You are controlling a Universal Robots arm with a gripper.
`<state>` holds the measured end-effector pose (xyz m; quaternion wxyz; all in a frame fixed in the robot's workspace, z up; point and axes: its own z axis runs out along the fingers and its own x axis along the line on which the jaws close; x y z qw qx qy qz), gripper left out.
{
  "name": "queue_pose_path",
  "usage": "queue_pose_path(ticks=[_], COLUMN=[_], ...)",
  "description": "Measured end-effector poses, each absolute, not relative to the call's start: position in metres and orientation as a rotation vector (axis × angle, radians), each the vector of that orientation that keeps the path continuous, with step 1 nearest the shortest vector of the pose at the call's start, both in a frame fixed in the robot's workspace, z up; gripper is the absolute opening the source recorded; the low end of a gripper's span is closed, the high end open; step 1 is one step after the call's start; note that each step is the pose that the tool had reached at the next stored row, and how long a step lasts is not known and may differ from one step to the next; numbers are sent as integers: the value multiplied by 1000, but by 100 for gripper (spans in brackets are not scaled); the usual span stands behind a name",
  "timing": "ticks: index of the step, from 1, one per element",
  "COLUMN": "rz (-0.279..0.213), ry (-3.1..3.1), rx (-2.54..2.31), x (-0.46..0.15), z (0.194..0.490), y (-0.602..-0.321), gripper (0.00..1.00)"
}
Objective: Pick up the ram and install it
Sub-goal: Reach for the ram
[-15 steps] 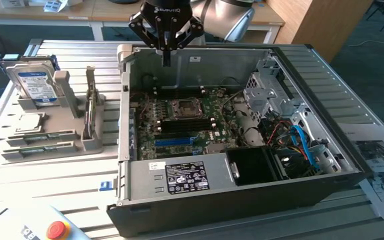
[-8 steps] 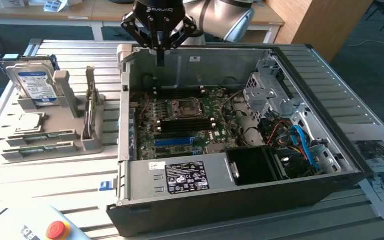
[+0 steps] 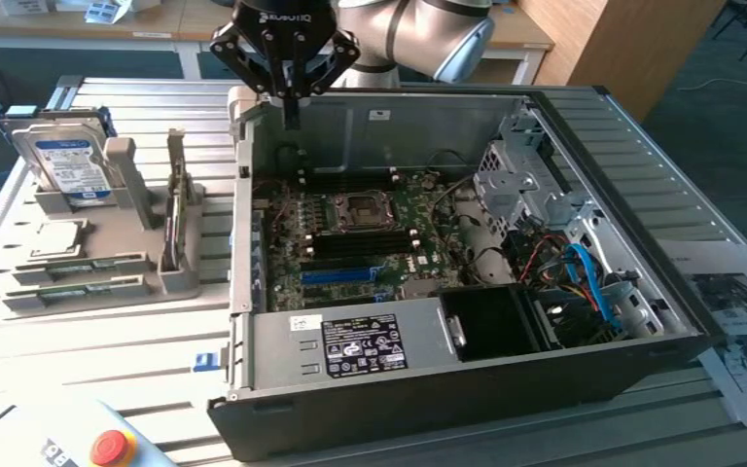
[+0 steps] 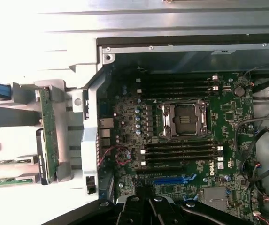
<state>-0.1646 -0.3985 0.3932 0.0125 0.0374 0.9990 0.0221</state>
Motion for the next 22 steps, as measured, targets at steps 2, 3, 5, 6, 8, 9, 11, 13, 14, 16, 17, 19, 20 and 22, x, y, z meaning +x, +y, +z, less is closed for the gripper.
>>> queue_pose_path(ticks=[2, 3, 5, 6, 8, 9, 11, 13, 14, 16, 17, 19, 20, 22], rz=[69, 69, 69, 69, 69, 69, 69, 69, 69, 69, 69, 69, 69, 69], ry=[3114, 3114, 3114, 3114, 3114, 3114, 3114, 3114, 3114, 3114, 3114, 3114, 3114, 3114], rx=[116, 116, 117, 117, 117, 117, 116, 117, 117, 117, 117, 117, 117, 117], x=[-169, -171, -175, -178, -182, -185, -189, -194, -197, -202, -204, -209, -211, -215], z=[393, 393, 393, 393, 393, 393, 393, 393, 393, 393, 393, 393, 393, 393], y=[-398, -398, -398, -398, -398, -398, -398, -398, -398, -398, -398, -398, -398, -398], gripper=[10, 10, 10, 10, 10, 10, 10, 10, 10, 10, 10, 10, 10, 10])
